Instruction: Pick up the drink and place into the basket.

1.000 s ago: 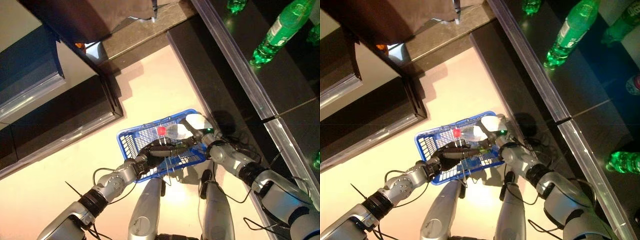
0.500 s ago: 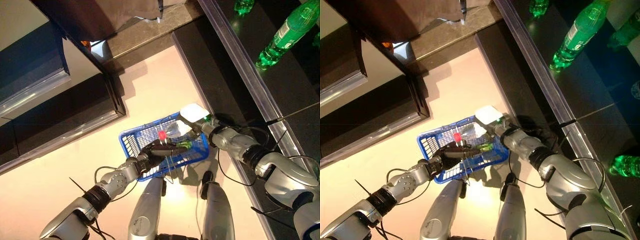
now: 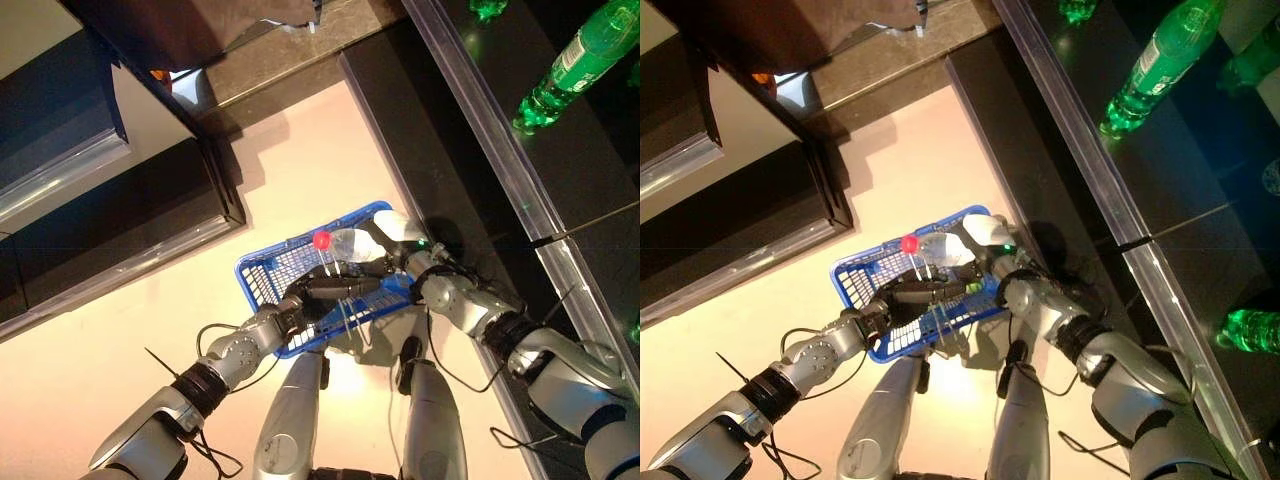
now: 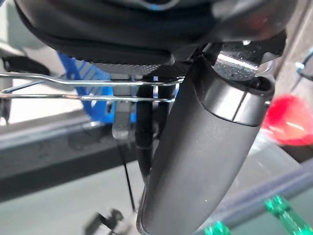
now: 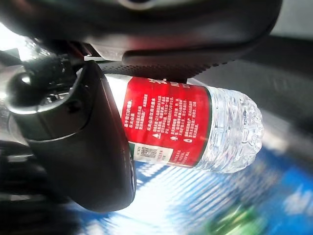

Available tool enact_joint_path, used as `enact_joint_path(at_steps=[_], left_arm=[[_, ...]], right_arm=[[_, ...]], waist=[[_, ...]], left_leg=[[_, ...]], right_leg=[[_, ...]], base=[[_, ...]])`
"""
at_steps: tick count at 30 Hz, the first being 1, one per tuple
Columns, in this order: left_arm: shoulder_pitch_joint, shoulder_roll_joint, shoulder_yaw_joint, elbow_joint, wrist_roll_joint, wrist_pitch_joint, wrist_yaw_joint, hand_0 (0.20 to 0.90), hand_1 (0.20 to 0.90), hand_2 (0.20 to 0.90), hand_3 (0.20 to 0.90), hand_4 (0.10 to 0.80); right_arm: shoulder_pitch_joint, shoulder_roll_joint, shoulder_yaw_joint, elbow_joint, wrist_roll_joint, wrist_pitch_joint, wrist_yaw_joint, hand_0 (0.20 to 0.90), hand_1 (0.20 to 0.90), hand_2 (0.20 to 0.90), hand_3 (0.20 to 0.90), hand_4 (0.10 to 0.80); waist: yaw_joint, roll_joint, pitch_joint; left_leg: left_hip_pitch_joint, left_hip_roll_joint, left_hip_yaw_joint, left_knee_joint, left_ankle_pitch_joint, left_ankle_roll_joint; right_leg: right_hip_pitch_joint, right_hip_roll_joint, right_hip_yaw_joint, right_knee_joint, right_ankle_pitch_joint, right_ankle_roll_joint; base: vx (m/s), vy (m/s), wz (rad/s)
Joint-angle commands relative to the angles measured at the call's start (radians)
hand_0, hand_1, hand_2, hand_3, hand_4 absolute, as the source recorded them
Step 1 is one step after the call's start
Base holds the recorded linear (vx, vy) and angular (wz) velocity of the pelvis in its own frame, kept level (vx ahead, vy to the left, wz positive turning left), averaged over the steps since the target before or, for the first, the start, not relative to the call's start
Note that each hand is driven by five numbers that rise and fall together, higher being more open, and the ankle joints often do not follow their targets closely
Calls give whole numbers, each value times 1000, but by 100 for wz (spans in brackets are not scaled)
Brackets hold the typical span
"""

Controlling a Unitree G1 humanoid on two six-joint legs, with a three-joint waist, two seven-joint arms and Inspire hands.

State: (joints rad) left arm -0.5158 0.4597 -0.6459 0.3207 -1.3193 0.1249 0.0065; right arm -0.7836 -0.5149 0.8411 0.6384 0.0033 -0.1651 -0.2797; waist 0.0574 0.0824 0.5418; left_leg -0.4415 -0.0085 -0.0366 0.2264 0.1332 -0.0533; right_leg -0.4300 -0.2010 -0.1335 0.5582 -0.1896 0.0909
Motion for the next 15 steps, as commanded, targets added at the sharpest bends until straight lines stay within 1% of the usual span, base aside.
enact_joint_path(at_steps=[1,4,6,12,15], left_arm=[[-176,-82,145,-323,0,-87,-136,300,300,300,200,100],[-167,-88,161,-326,16,-86,-144,300,300,300,200,100],[-157,-91,178,-334,31,-99,-146,300,300,300,200,100],[-133,-84,228,-362,51,-144,-123,300,300,300,200,100],[-121,-72,259,-401,60,-153,-115,300,300,300,200,100]], right_arm=[[-130,101,-151,-185,188,-232,-67,300,300,300,200,100],[-101,118,-194,-197,210,-256,-47,300,300,300,200,100],[-72,132,-229,-202,289,-264,-12,300,300,300,200,100],[4,155,-272,-185,299,-276,14,300,300,300,200,100],[46,165,-299,-188,324,-297,22,300,300,300,200,100]], waist=[[-19,-26,-22],[-25,-23,-22],[-29,-21,-22],[-35,-19,-22],[-36,-19,-23]], left_leg=[[31,-67,38,148,-169,63],[36,-65,44,141,-167,63],[46,-63,50,135,-167,64],[87,-56,61,107,-160,62],[108,-54,62,96,-158,60]], right_leg=[[33,28,14,-180,183,-36],[35,28,14,-185,185,-37],[42,29,14,-187,185,-39],[82,29,10,-211,185,-45],[104,29,6,-221,184,-50]], base=[[0,0,0],[0,0,0],[0,0,0],[0,0,0],[0,0,0]])
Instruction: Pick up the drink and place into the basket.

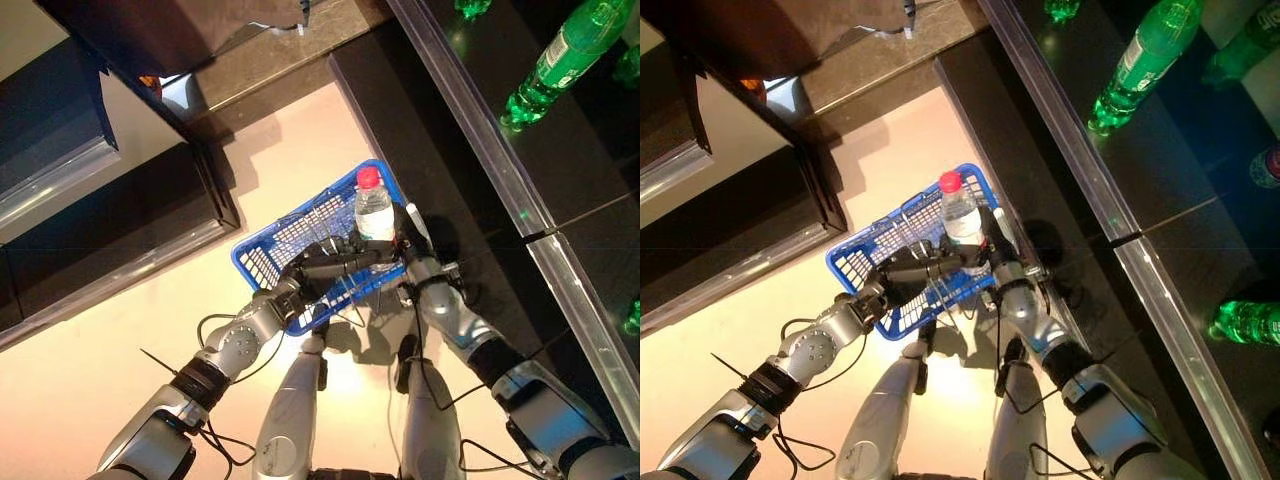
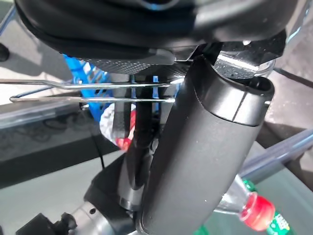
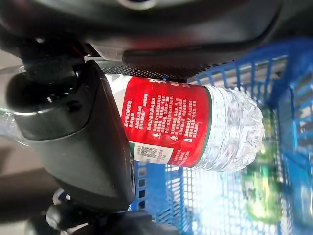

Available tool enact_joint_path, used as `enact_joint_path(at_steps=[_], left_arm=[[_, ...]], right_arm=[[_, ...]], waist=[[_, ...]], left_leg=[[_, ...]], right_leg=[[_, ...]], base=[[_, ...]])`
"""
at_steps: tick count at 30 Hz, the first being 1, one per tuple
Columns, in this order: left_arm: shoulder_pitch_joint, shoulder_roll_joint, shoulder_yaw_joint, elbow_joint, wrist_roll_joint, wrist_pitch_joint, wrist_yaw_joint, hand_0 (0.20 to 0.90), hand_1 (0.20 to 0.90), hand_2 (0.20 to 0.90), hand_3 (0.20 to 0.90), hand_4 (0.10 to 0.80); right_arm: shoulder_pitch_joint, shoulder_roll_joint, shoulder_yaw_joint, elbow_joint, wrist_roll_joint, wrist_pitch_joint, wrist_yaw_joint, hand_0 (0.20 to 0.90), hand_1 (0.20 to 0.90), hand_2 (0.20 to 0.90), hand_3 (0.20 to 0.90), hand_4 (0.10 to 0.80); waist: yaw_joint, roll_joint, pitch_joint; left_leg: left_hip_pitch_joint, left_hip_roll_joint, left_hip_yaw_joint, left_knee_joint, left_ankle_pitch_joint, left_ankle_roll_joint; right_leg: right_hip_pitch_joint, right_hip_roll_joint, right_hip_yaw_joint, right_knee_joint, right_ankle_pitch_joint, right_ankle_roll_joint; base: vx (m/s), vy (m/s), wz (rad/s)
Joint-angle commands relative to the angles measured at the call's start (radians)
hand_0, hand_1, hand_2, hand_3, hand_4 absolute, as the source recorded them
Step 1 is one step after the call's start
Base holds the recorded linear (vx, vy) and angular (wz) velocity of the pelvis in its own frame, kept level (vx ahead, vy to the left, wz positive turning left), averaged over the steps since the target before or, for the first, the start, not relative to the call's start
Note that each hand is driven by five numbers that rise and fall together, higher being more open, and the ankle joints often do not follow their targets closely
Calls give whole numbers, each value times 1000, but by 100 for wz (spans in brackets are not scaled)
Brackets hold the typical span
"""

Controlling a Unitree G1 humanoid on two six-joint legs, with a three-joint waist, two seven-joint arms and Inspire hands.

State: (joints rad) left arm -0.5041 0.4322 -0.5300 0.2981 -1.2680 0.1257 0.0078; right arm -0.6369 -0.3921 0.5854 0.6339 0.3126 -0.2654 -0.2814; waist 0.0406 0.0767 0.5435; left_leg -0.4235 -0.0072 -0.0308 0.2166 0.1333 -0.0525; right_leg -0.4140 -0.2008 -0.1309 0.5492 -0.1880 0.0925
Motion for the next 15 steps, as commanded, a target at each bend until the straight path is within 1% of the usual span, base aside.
enact_joint_path(at_steps=[1,4,7,8,11,15], left_arm=[[-130,-43,148,-385,10,-154,-114,300,300,300,200,100],[-117,-35,173,-414,11,-143,-108,300,300,300,200,100],[-116,-17,184,-443,4,-141,-153,300,300,300,200,100],[-117,-11,183,-467,18,-151,-196,300,300,300,200,100],[-120,9,177,-543,36,-176,-260,300,300,300,200,100],[-140,10,186,-578,25,-186,-261,300,300,300,200,100]], right_arm=[[-94,44,-47,-183,18,-200,25,300,300,300,200,100],[-67,51,-63,-195,8,-197,31,300,300,300,200,100],[-48,49,-58,-214,-24,-181,53,300,300,300,200,100],[-43,44,-53,-221,-31,-174,67,300,300,300,200,100],[-45,35,-42,-211,-21,-170,90,300,300,300,200,100],[-45,47,-18,-181,7,-183,105,300,300,300,200,100]], waist=[[-19,-13,-26],[-19,-13,-37],[-19,-12,-53],[-18,-12,-60],[-9,-10,-77],[0,-12,-106]], left_leg=[[93,-55,56,104,-158,59],[110,-55,52,91,-156,57],[127,-55,48,77,-153,56],[134,-55,47,72,-153,57],[151,-54,43,62,-152,52],[179,-48,40,55,-157,46]], right_leg=[[91,29,3,-214,182,-52],[112,29,1,-226,178,-53],[131,27,-1,-239,175,-54],[140,27,-3,-246,174,-55],[167,27,-13,-262,172,-60],[205,26,-26,-277,164,-64]], base=[[0,0,0],[0,0,0],[0,0,0],[0,0,0],[44,5,-2],[62,-11,-3]])
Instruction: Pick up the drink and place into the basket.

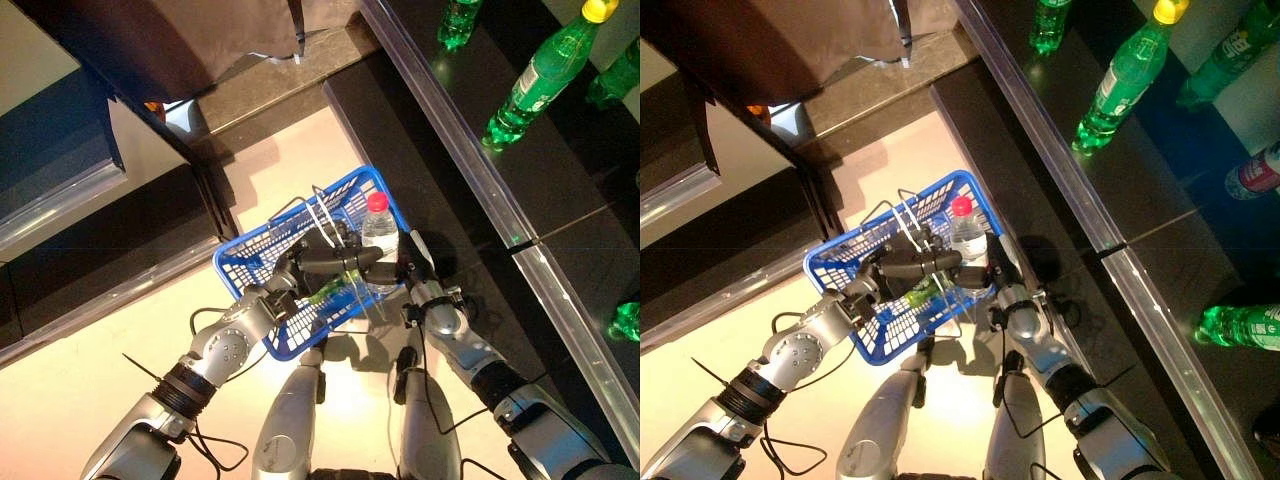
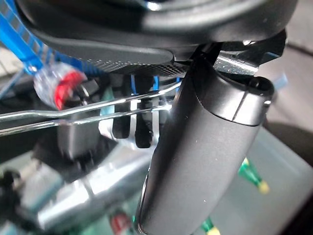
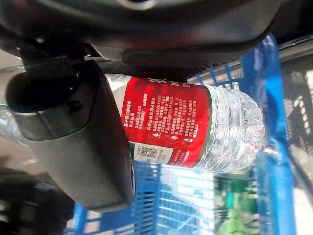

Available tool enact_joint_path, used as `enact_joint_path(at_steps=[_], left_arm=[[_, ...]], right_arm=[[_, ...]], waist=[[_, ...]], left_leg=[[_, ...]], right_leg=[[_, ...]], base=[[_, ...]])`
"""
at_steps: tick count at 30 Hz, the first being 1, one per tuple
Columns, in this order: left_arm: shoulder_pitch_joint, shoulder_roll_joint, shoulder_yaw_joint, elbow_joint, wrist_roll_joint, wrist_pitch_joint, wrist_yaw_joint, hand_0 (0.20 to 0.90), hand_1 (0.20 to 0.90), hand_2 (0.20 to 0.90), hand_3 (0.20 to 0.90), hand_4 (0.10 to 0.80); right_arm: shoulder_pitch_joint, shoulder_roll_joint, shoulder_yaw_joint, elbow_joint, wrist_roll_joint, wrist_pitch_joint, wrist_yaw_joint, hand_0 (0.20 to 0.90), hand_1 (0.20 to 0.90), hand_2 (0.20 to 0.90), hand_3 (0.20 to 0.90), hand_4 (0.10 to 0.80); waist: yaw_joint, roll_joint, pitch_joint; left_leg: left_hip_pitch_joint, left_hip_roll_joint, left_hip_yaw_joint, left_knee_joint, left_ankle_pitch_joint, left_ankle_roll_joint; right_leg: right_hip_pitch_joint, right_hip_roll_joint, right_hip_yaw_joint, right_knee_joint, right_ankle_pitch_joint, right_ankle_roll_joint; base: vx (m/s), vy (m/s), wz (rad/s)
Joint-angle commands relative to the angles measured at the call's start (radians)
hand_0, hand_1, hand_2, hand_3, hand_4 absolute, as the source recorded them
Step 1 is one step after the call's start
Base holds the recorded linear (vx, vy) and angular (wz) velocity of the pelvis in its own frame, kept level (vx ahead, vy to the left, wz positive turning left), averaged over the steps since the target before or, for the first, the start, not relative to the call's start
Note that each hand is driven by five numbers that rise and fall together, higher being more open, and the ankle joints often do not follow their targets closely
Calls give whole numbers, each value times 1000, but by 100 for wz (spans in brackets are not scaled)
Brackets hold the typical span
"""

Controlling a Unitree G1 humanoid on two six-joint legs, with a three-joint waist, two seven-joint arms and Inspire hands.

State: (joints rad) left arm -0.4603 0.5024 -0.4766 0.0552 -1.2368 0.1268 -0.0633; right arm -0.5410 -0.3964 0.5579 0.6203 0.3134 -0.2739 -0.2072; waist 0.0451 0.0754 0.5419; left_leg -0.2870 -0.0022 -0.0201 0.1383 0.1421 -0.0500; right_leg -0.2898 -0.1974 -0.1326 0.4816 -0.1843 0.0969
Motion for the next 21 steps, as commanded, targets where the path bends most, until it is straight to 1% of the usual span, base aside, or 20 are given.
enact_joint_path(at_steps=[1,3,6,9,11,13,15,16,17,18,19,21], left_arm=[[-187,-59,133,-338,-8,-188,-188,300,300,300,200,100],[-193,-55,137,-349,-14,-188,-178,300,300,300,200,100],[-196,-45,143,-361,-38,-158,-157,300,300,300,200,100],[-199,-39,139,-363,-58,-130,-157,300,300,300,200,100],[-201,-31,132,-365,-82,-105,-158,300,300,300,200,100],[-213,-29,116,-355,-100,-88,-165,300,300,300,200,100],[-226,-21,101,-343,-115,-82,-178,300,300,300,200,100],[-231,-18,92,-340,-119,-83,-183,300,300,300,200,100],[-235,-15,85,-340,-122,-84,-183,300,300,300,200,100],[-241,-5,74,-343,-131,-83,-181,300,300,300,200,100],[-242,2,66,-344,-136,-82,-180,300,300,300,200,100],[-247,13,43,-345,-144,-83,-168,300,300,300,200,100]], right_arm=[[-139,54,10,-167,11,-173,32,300,300,300,200,100],[-130,62,11,-168,29,-176,33,300,300,300,200,100],[-121,71,4,-170,35,-167,28,300,300,300,200,100],[-124,71,10,-174,13,-145,35,300,300,300,200,100],[-132,64,24,-175,-20,-115,59,300,300,300,200,100],[-162,48,60,-166,-69,-56,85,300,300,300,200,100],[-199,22,103,-147,-118,27,146,300,300,300,200,100],[-220,6,137,-142,-183,73,165,300,300,300,200,100],[-232,-5,157,-142,-211,104,185,300,300,300,200,100],[-259,-33,203,-145,-256,149,216,300,300,300,200,100],[-278,-54,234,-151,-287,166,207,300,300,300,200,100],[-325,-88,291,-158,-391,224,248,300,300,300,200,100]], waist=[[-5,-12,-108],[-4,-14,-120],[-4,-11,-131],[-3,-8,-134],[-2,-6,-132],[3,-7,-127],[8,-10,-123],[12,-12,-120],[14,-13,-118],[19,-17,-116],[23,-19,-115],[29,-23,-113]], left_leg=[[45,-53,30,134,-167,43],[51,-51,30,136,-169,41],[59,-51,24,134,-170,39],[65,-54,14,125,-166,39],[68,-57,5,116,-162,41],[64,-59,0,114,-159,42],[59,-61,-6,119,-158,42],[56,-62,-8,120,-157,42],[54,-62,-10,121,-157,42],[53,-62,-12,119,-154,42],[52,-63,-14,120,-154,42],[53,-63,-17,121,-153,43]], right_leg=[[85,23,-25,-211,159,-69],[95,23,-27,-215,157,-70],[107,25,-27,-218,153,-70],[113,27,-23,-223,153,-70],[114,30,-19,-227,154,-69],[108,29,-18,-226,157,-68],[104,28,-23,-223,158,-67],[101,27,-24,-222,159,-67],[101,27,-25,-223,160,-67],[100,27,-26,-223,160,-66],[100,28,-27,-223,161,-66],[102,28,-31,-223,161,-65]], base=[[53,-16,0],[47,-14,2],[12,-2,1],[-4,11,3],[-21,8,7],[-46,-1,5],[-49,-18,2],[-45,-25,0],[-43,-27,1],[-36,-28,1],[-28,-31,2],[0,0,0]])
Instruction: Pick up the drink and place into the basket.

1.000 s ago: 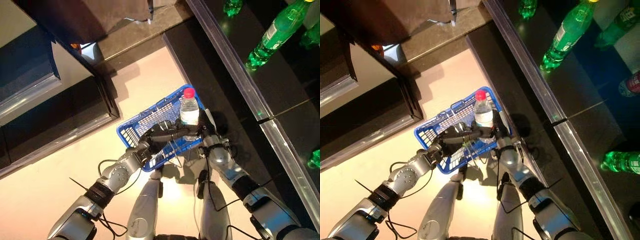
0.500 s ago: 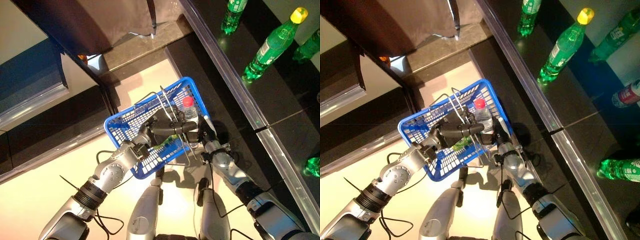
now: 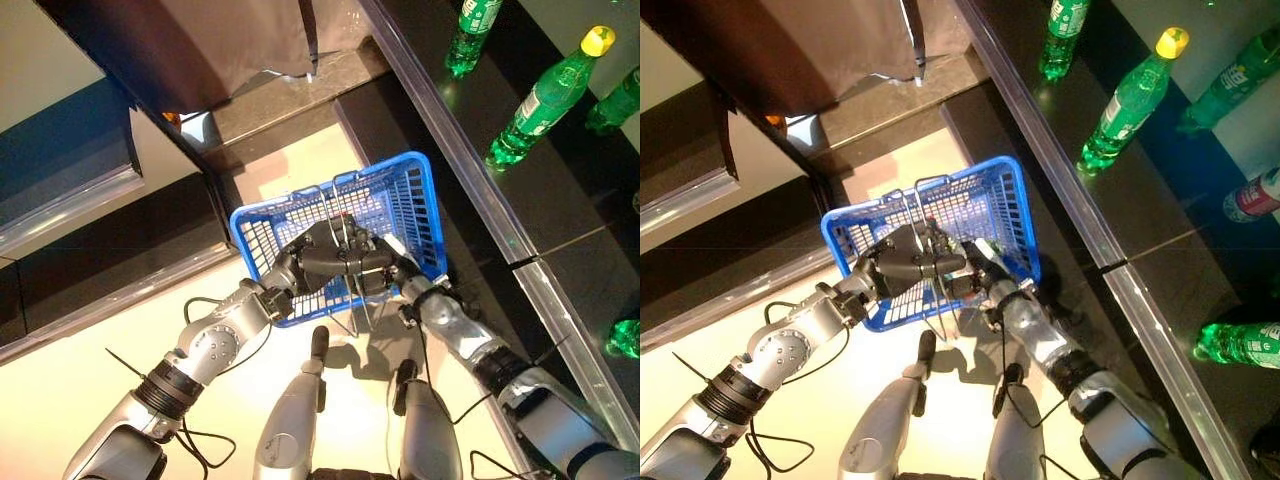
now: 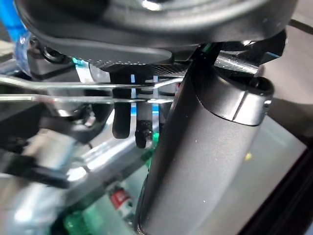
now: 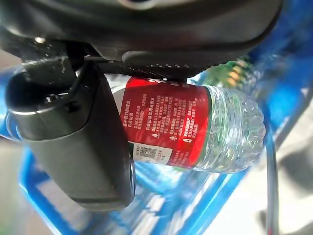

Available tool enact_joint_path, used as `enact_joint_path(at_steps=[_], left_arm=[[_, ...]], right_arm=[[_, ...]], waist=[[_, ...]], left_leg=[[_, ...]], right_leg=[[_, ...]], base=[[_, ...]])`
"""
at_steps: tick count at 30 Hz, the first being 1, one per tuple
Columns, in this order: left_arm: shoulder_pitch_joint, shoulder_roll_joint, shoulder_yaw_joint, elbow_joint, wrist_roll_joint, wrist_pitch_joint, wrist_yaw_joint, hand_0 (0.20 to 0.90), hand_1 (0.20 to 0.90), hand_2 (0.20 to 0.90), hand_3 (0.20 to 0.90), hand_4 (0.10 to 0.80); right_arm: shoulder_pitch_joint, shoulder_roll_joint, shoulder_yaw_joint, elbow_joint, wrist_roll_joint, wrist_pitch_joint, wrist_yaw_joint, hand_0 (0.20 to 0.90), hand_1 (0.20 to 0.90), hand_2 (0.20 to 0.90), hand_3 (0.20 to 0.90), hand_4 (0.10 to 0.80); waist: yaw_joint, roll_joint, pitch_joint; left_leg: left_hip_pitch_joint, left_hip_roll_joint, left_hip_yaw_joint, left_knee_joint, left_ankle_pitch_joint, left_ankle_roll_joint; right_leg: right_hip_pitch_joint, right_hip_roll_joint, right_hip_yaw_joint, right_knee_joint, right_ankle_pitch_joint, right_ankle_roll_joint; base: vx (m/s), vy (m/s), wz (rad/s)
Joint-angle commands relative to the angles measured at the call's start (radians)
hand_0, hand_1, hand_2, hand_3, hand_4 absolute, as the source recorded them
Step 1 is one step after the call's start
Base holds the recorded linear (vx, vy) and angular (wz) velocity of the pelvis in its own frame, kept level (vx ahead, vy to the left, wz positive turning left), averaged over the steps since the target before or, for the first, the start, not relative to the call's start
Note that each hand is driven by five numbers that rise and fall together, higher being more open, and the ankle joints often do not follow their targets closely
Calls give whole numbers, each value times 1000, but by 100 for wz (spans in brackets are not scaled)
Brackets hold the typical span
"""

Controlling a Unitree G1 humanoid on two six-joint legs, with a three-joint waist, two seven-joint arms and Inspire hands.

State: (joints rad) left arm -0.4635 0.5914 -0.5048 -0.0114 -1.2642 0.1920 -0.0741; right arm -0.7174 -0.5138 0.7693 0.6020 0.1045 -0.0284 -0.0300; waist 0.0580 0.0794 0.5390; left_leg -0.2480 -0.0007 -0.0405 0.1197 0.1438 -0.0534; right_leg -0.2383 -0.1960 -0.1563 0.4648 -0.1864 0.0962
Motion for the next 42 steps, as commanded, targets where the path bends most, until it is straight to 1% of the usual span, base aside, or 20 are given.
enact_joint_path(at_steps=[1,5,7,9,12,14,16,19,24,26,27,28,31,35,39,42], left_arm=[[-245,-75,60,-277,-117,-147,-152,300,300,300,200,100],[-261,-79,22,-259,-120,-137,-118,300,300,300,200,100],[-266,-84,12,-253,-122,-130,-106,300,300,300,200,100],[-279,-86,-8,-248,-135,-109,-75,300,300,300,200,100],[-287,-88,-17,-248,-141,-100,-54,300,300,300,200,100],[-294,-92,-31,-253,-157,-90,-26,300,300,300,200,100],[-299,-99,-41,-258,-158,-90,-16,300,300,300,200,100],[-317,-125,-66,-253,-157,-99,-8,300,300,300,200,100],[-352,-167,-92,-236,-164,-126,-40,300,300,300,200,100],[-366,-183,-96,-225,-175,-128,-55,300,300,300,200,100],[-366,-183,-96,-224,-175,-128,-55,300,300,300,200,100],[-378,-200,-101,-211,-183,-128,-71,300,300,300,200,100],[-390,-229,-99,-185,-188,-129,-93,300,300,300,200,100],[-395,-264,-95,-155,-164,-129,-105,300,300,300,200,100],[-396,-284,-97,-139,-141,-135,-108,300,300,300,200,100],[-396,-294,-99,-122,-129,-145,-107,300,300,300,200,100]], right_arm=[[-174,14,105,-144,-225,-4,68,300,300,300,200,100],[-289,-21,185,-147,-358,76,125,300,300,300,200,100],[-325,-30,207,-147,-425,104,132,300,300,300,200,100],[-407,-50,253,-143,-547,138,155,300,300,300,200,100],[-451,-60,279,-155,-591,155,169,300,300,300,200,100],[-509,-71,317,-174,-632,155,210,300,300,300,200,100],[-530,-66,341,-158,-649,141,248,300,300,300,200,100],[-550,-28,396,-69,-669,100,290,300,300,300,200,100],[-520,59,441,162,-661,11,273,300,300,300,200,100],[-501,95,444,243,-661,-8,258,300,300,300,200,100],[-501,96,444,245,-662,-9,257,300,300,300,200,100],[-483,122,440,306,-644,-21,240,300,300,300,200,100],[-466,162,428,382,-630,-43,238,300,300,300,200,100],[-442,205,411,441,-635,-44,247,300,300,300,200,100],[-418,218,400,465,-649,-33,239,300,300,300,200,100],[-403,225,389,477,-642,-16,203,300,300,300,200,100]], waist=[[19,-29,-109],[26,-34,-108],[28,-36,-107],[31,-38,-107],[32,-39,-107],[35,-43,-111],[39,-41,-112],[49,-33,-113],[66,-16,-111],[71,-10,-106],[71,-10,-107],[74,-6,-101],[76,-2,-95],[77,1,-86],[75,2,-82],[73,-1,-81]], left_leg=[[13,-64,2,141,-154,46],[13,-65,0,146,-156,46],[13,-66,0,147,-157,47],[15,-66,5,147,-160,47],[13,-66,7,150,-161,46],[12,-68,10,155,-166,47],[9,-69,9,159,-168,47],[4,-73,6,163,-170,48],[-5,-78,0,172,-175,52],[-15,-82,-4,180,-177,53],[-15,-82,-4,180,-177,53],[-23,-85,-7,186,-177,54],[-32,-89,-11,193,-177,54],[-39,-94,-15,194,-175,56],[-43,-96,-16,195,-174,58],[-43,-97,-16,191,-173,60]], right_leg=[[50,27,-8,-204,164,-65],[52,30,-7,-202,164,-63],[52,31,-5,-202,164,-63],[56,31,-3,-205,165,-60],[54,31,-1,-205,165,-58],[57,29,2,-208,165,-55],[57,26,1,-207,163,-54],[57,19,-4,-206,161,-54],[54,11,-12,-200,156,-56],[47,7,-14,-194,157,-56],[46,7,-14,-194,157,-56],[39,3,-17,-187,159,-56],[30,0,-19,-179,160,-55],[22,-2,-21,-173,162,-55],[15,-5,-23,-170,163,-54],[14,-3,-24,-173,166,-53]], base=[[0,0,0],[0,0,0],[0,0,0],[0,0,0],[0,0,0],[49,23,0],[20,10,0],[0,0,0],[8,12,3],[4,19,5],[-5,16,7],[-5,15,8],[-2,18,9],[0,5,1],[0,0,0],[5,-2,3]])
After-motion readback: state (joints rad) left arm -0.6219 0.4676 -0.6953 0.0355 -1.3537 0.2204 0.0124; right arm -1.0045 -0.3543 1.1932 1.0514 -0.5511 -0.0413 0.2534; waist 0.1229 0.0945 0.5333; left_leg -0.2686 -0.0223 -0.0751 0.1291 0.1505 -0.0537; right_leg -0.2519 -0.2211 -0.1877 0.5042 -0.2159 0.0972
